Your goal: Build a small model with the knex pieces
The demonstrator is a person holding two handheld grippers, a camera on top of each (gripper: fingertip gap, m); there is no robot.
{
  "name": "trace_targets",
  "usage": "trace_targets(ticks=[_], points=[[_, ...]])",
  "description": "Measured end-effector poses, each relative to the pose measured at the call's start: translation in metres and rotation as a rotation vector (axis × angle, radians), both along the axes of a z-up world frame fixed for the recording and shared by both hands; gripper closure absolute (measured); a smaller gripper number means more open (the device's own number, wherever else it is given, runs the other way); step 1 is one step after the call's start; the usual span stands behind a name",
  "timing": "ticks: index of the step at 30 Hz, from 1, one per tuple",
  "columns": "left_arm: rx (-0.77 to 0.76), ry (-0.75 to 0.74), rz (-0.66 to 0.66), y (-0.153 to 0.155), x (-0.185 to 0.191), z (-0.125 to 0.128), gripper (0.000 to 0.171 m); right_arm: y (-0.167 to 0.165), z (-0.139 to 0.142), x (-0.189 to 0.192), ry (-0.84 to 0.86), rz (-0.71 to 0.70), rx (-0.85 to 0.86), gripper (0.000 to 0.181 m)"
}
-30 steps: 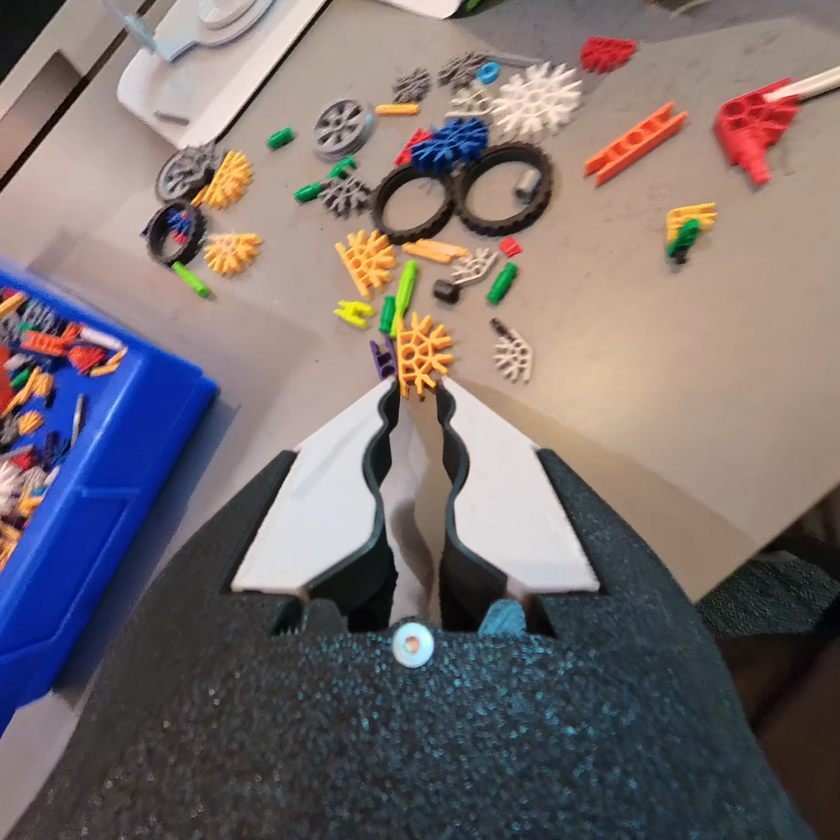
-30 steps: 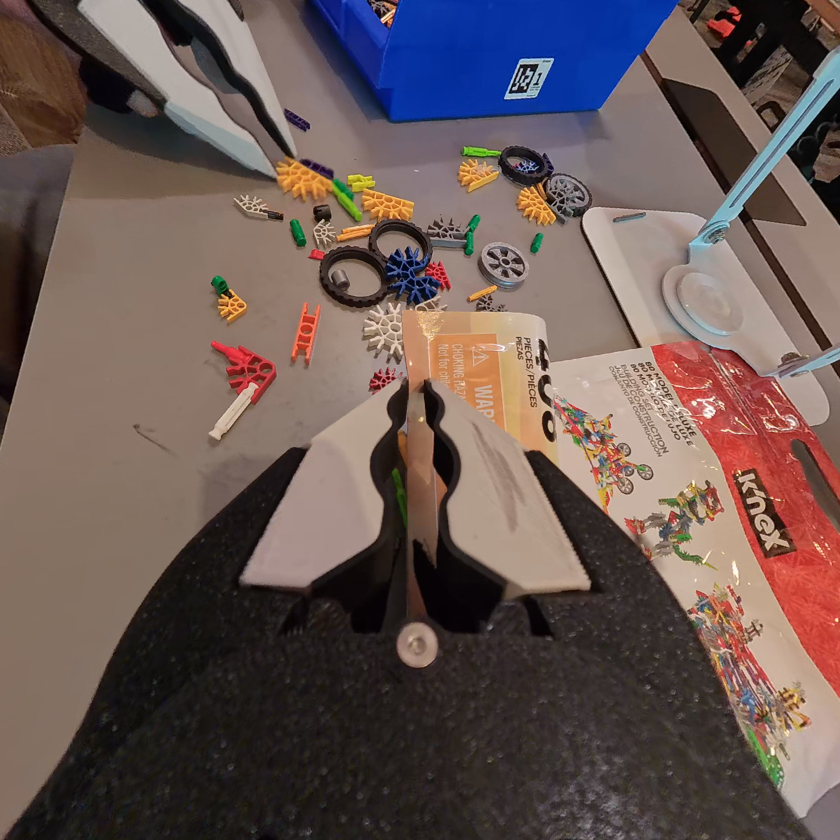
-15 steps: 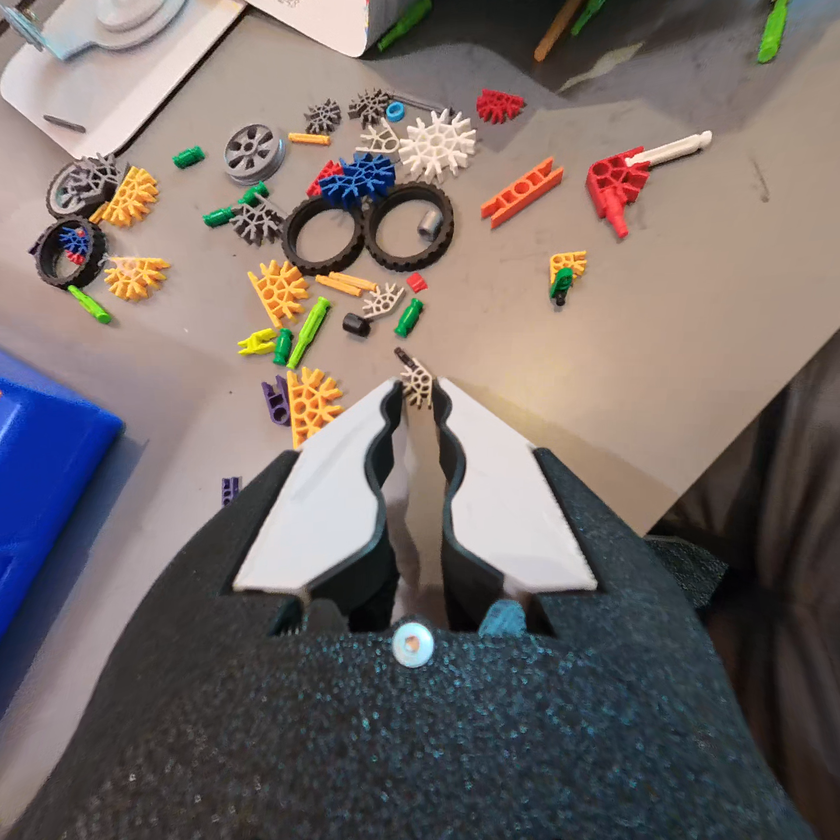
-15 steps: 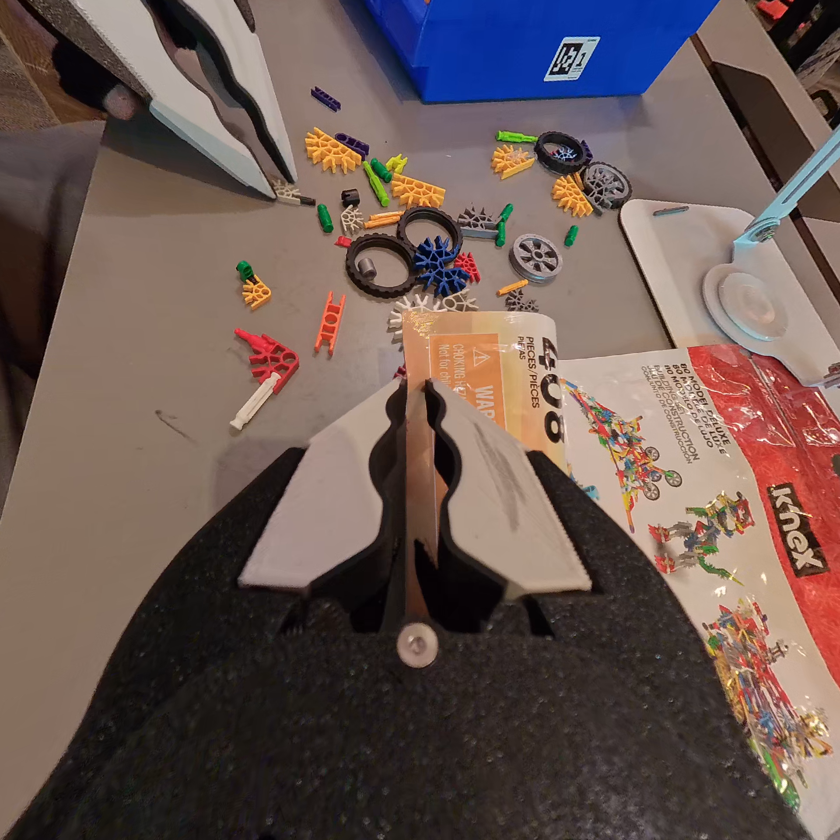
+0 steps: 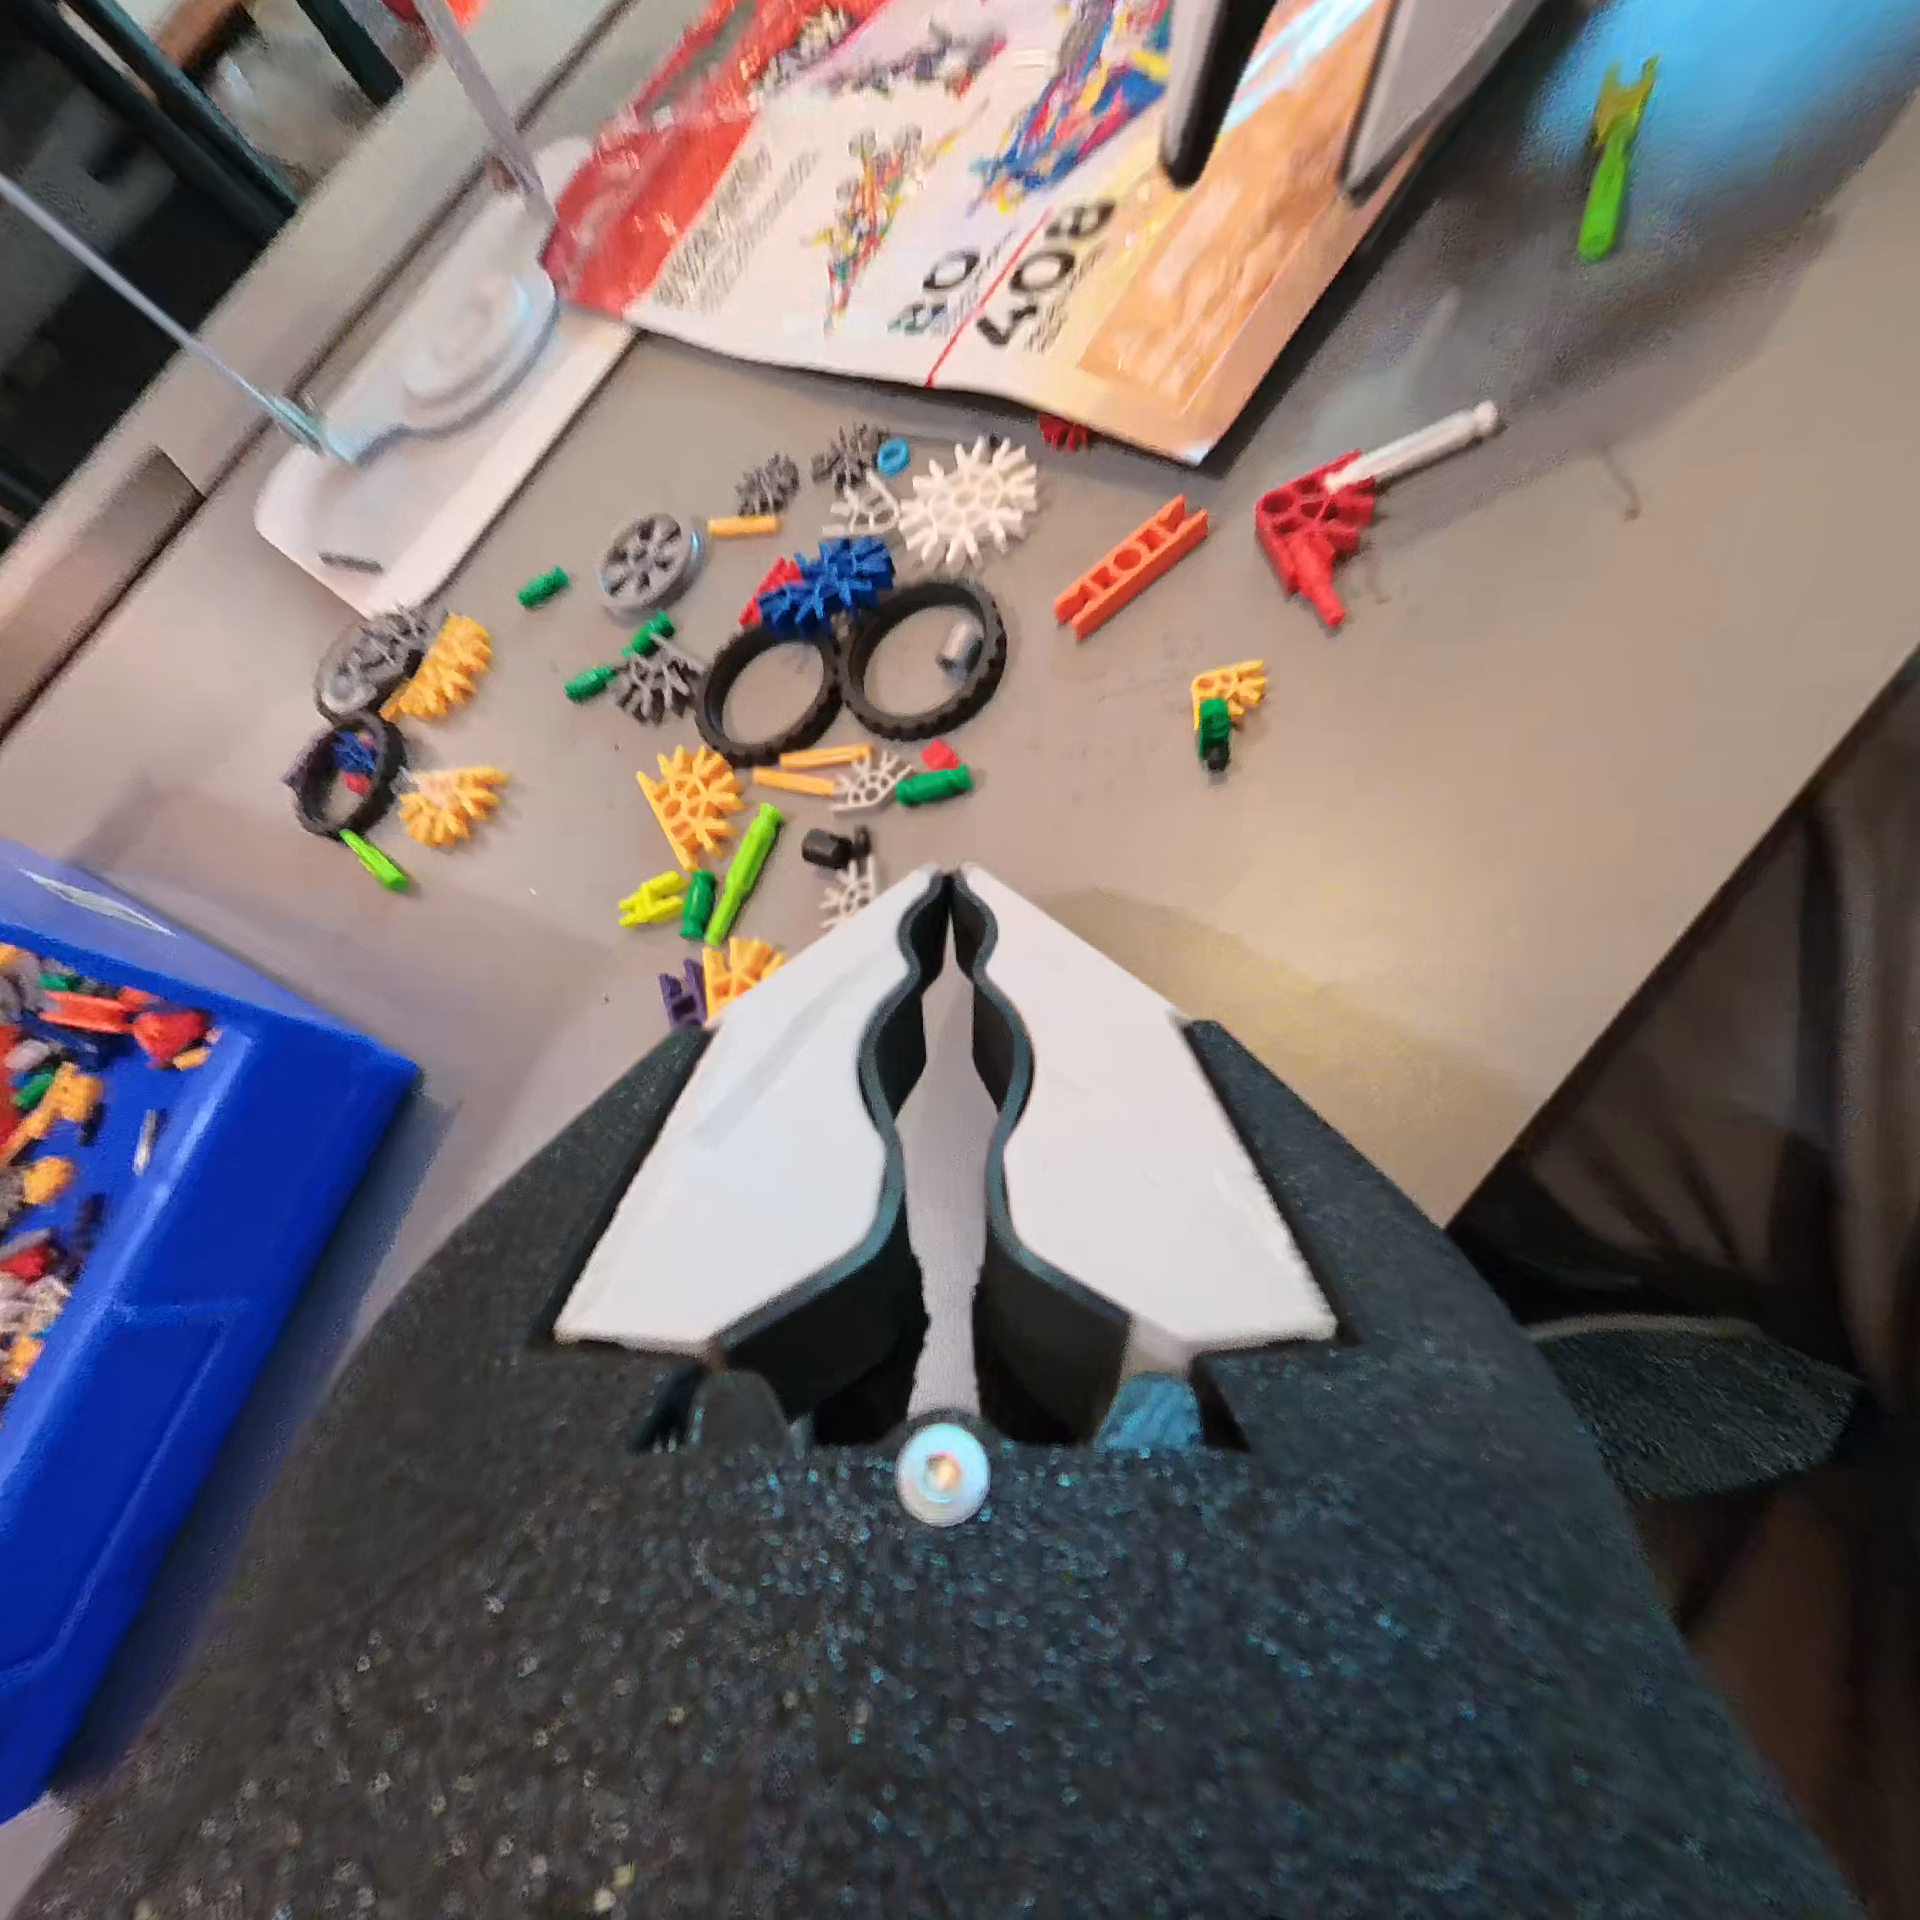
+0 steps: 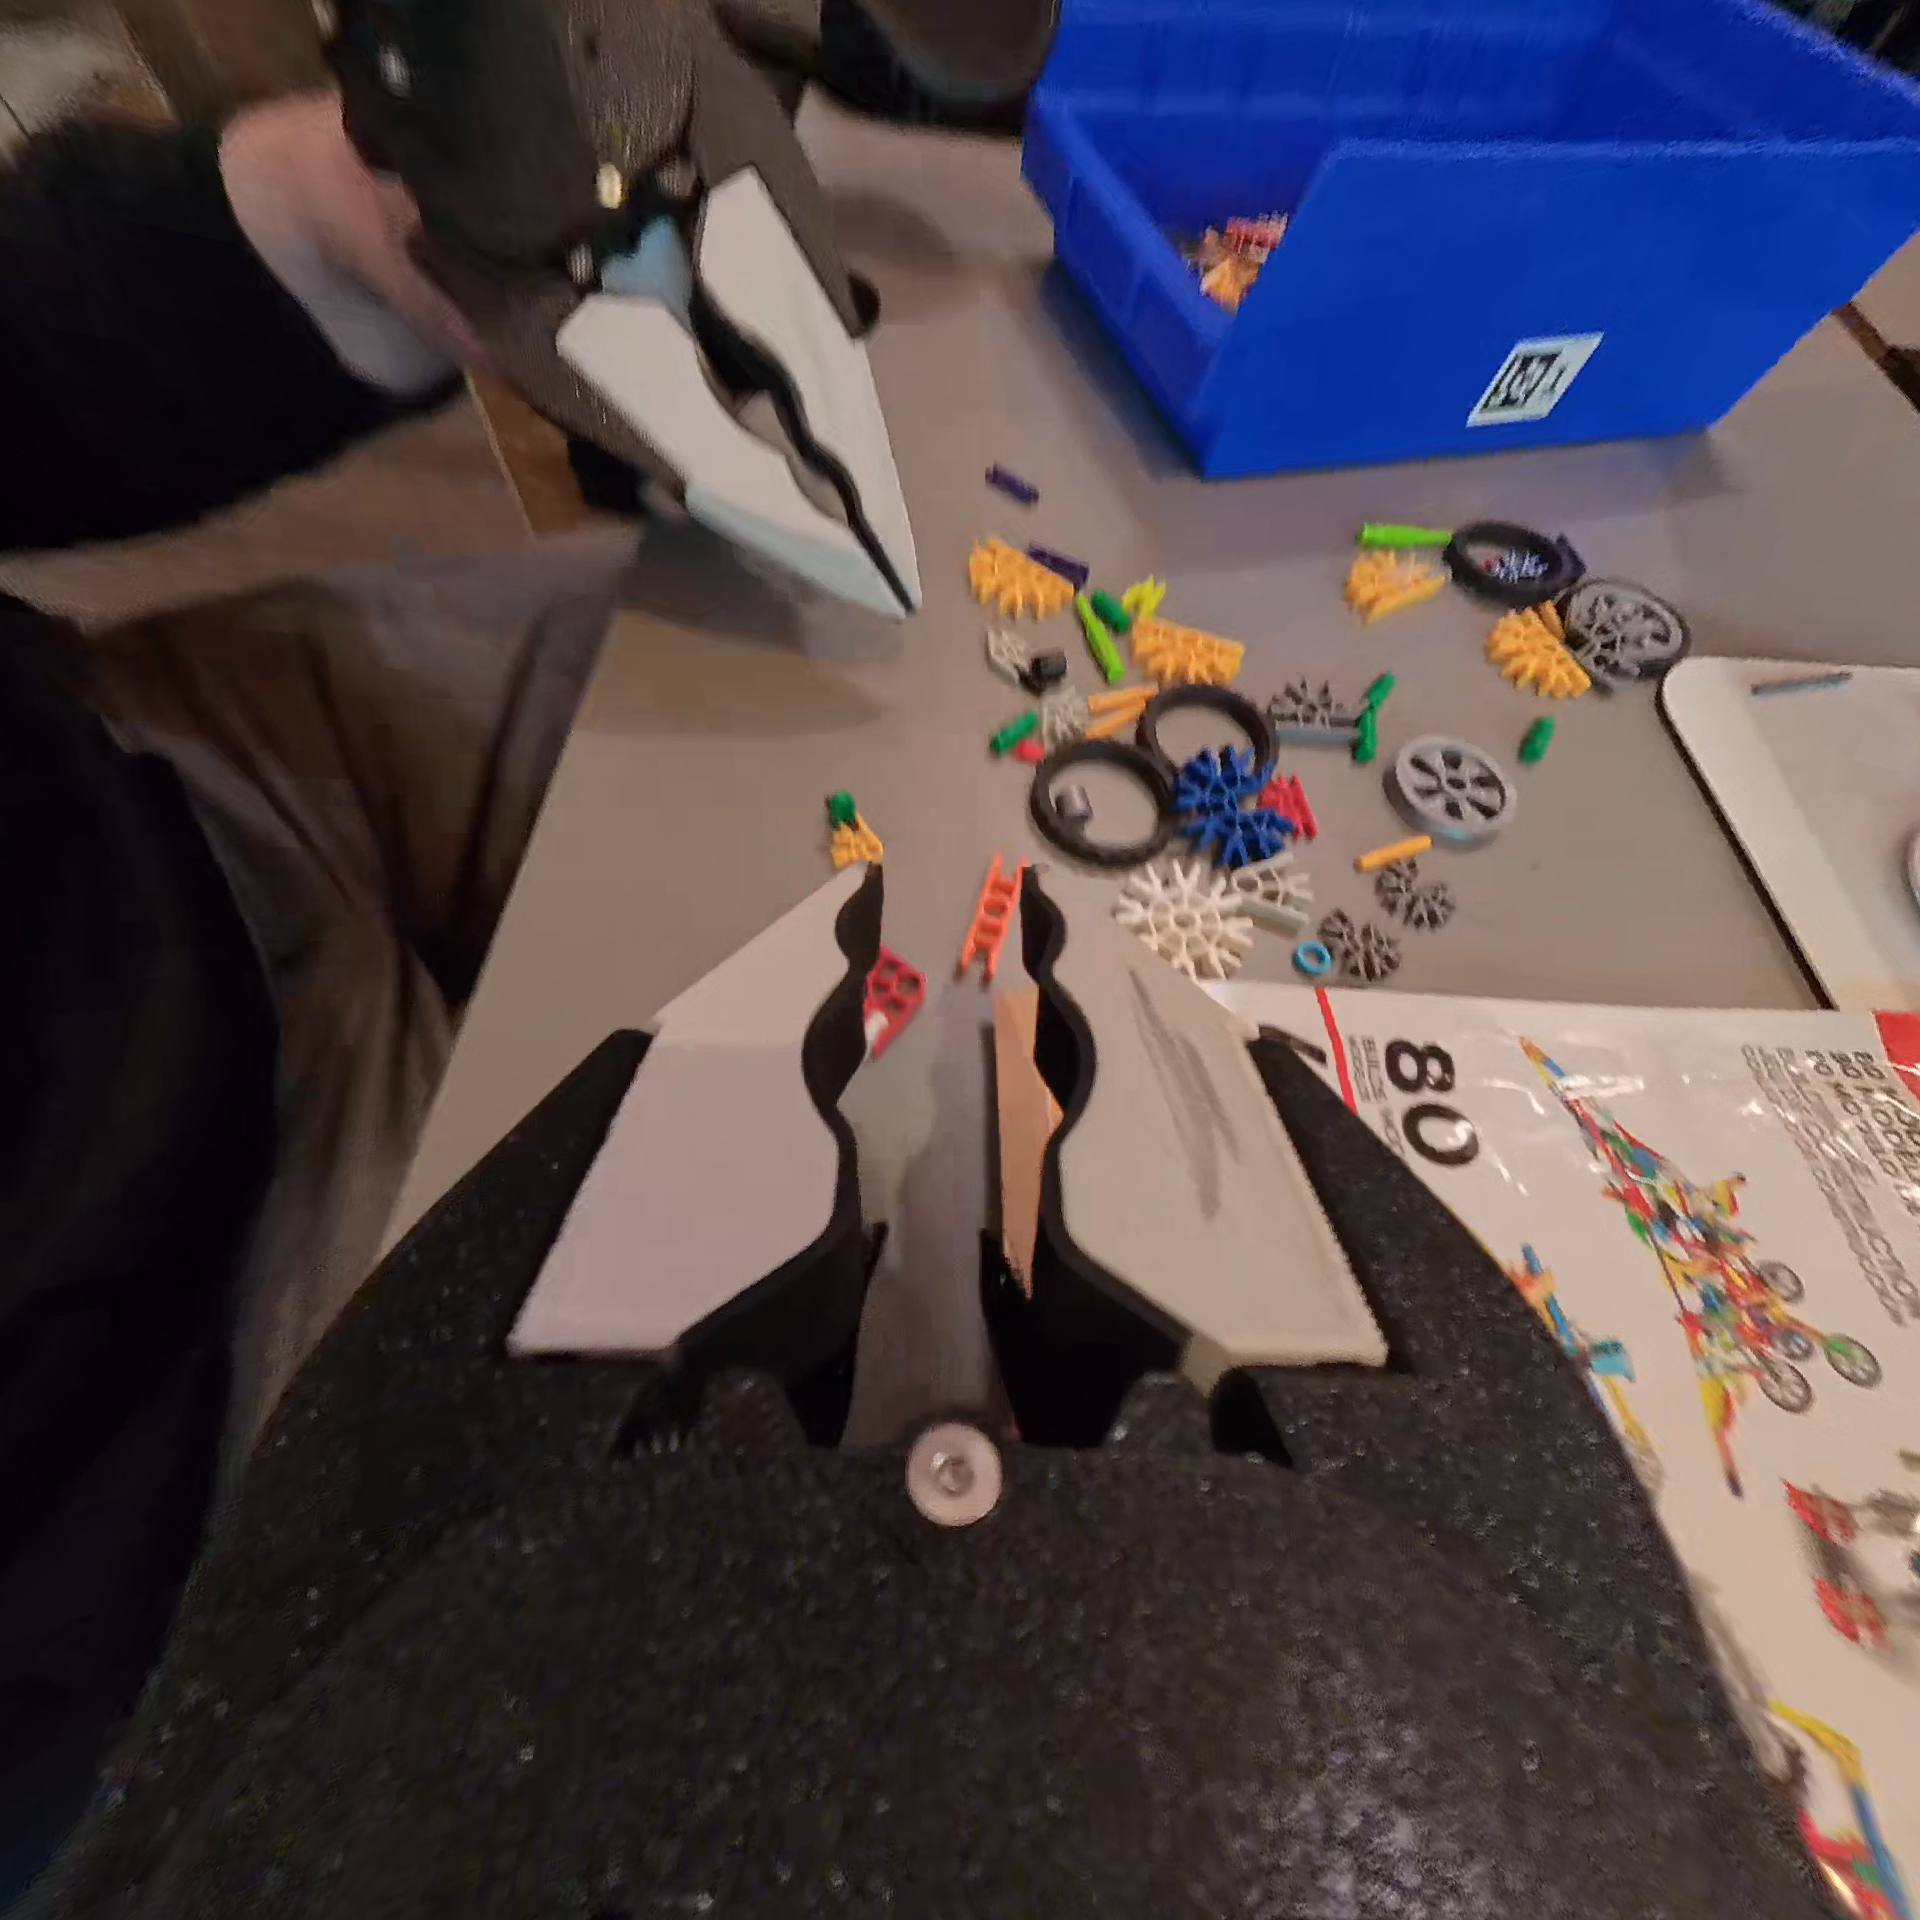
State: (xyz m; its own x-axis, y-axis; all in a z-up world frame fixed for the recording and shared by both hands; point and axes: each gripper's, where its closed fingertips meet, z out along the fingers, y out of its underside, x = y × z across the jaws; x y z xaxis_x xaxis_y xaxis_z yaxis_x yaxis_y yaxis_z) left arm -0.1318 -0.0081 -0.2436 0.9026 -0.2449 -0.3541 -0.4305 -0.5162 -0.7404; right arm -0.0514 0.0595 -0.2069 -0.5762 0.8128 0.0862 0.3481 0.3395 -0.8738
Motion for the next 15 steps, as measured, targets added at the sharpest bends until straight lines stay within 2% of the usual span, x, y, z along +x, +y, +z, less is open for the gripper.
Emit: trace_targets(ticks=[2,5,9,15], points=[[0.007,-0.002,-0.023,0.002,0.009,0.004,0.171,-0.006,0.008,-0.004,0.020,-0.009,-0.037,0.156],[-0.023,0.032,-0.018,0.006,0.008,-0.004,0.171,-0.013,0.014,-0.006,0.059,-0.004,-0.040,0.157],[-0.022,0.019,0.009,0.005,0.002,-0.003,0.171,0.002,0.007,-0.006,0.043,-0.048,-0.052,0.157],[-0.054,0.006,0.048,0.004,-0.008,-0.006,0.160,0.015,0.013,-0.006,0.063,-0.097,-0.065,0.157]])
